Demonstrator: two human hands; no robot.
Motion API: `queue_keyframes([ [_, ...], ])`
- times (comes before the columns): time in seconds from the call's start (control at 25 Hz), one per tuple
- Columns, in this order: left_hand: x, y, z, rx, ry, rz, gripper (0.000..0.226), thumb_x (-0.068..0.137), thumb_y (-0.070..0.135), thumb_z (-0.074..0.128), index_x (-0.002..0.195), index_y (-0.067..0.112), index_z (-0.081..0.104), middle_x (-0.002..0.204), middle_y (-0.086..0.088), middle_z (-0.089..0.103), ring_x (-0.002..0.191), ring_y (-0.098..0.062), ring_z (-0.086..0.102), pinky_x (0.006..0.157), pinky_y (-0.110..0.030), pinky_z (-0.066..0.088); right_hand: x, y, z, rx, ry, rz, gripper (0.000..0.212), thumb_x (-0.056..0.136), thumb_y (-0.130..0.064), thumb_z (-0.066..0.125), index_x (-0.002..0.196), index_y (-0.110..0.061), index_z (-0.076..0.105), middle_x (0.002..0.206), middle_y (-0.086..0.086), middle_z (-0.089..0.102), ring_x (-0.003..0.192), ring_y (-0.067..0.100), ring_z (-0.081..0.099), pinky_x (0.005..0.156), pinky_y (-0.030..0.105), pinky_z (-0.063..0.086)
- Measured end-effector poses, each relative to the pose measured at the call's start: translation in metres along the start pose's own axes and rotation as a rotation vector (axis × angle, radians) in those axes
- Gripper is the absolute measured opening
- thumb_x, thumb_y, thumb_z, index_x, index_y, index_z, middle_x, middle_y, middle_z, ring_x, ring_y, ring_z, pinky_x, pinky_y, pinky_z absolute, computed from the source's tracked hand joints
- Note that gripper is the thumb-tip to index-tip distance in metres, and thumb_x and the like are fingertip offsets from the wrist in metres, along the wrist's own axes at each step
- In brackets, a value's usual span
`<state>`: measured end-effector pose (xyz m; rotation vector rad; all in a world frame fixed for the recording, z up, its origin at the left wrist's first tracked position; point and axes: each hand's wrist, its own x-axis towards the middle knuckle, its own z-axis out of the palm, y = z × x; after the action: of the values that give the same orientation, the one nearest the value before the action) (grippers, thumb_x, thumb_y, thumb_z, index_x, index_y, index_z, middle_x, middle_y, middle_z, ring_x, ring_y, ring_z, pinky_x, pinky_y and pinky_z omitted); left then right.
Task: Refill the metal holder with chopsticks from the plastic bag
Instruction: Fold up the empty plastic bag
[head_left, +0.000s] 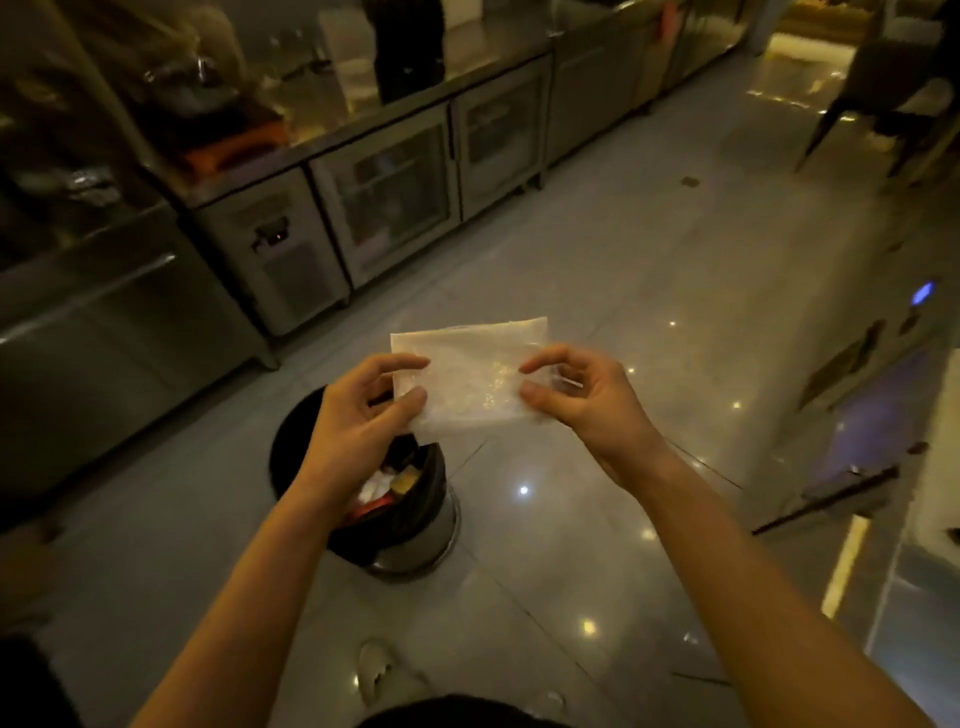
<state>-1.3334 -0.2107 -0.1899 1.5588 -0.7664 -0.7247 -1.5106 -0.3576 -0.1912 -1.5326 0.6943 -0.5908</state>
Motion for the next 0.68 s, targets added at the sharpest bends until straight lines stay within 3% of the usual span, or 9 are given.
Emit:
queue_keyframes([
  [0.12,-0.003,-0.024,-0.054,-0.022,0.092,-0.068,0.023,0.09,0.003,0.062,0.109,0.016,0.067,0.115,-0.004,0.067,0.094,-0.007,0.068,0.066,-0.018,0.053,0.027,0.011,0.057,-0.019,-0.057,0.049,0.011,0.081,-0.011,0.074,0.089,-0.017,0.069,0.112,0.0,0.063,0.089,-0.001,0.065,0.075,0.025,0.057],
  [0.28,0.004,-0.064,-0.132,-0.029,0.122,-0.172,0.043,0.086,-0.011,0.053,0.109,0.023,0.066,0.115,-0.006,0.067,0.101,-0.015,0.067,0.069,-0.022,0.055,0.057,0.029,0.138,-0.066,-0.102,0.155,0.014,0.082,-0.013,0.074,0.094,-0.015,0.069,0.115,0.004,0.063,0.094,0.017,0.068,0.08,0.034,0.06],
  [0.4,0.011,-0.099,-0.175,-0.025,0.12,-0.236,0.045,0.086,-0.011,0.048,0.112,0.022,0.062,0.114,-0.001,0.066,0.099,-0.012,0.068,0.068,-0.026,0.058,0.073,0.051,0.189,-0.112,-0.153,0.232,0.024,0.081,-0.006,0.072,0.101,-0.016,0.067,0.117,0.006,0.062,0.093,0.02,0.069,0.075,0.033,0.06],
  [0.52,0.014,-0.142,-0.2,0.008,0.163,-0.337,0.041,0.088,-0.012,0.048,0.115,0.018,0.058,0.11,0.002,0.062,0.086,-0.001,0.069,0.065,-0.022,0.058,0.085,0.082,0.232,-0.221,-0.167,0.296,0.033,0.078,-0.002,0.071,0.104,-0.022,0.065,0.121,0.006,0.056,0.1,0.02,0.064,0.073,0.032,0.061],
  [0.68,0.019,-0.202,-0.204,0.045,0.209,-0.5,0.037,0.092,-0.005,0.05,0.119,0.018,0.058,0.114,-0.003,0.062,0.097,-0.014,0.067,0.066,-0.021,0.057,0.097,0.138,0.263,-0.444,-0.129,0.383,0.038,0.076,-0.004,0.068,0.107,-0.025,0.064,0.123,0.005,0.047,0.106,0.023,0.055,0.085,0.039,0.057],
])
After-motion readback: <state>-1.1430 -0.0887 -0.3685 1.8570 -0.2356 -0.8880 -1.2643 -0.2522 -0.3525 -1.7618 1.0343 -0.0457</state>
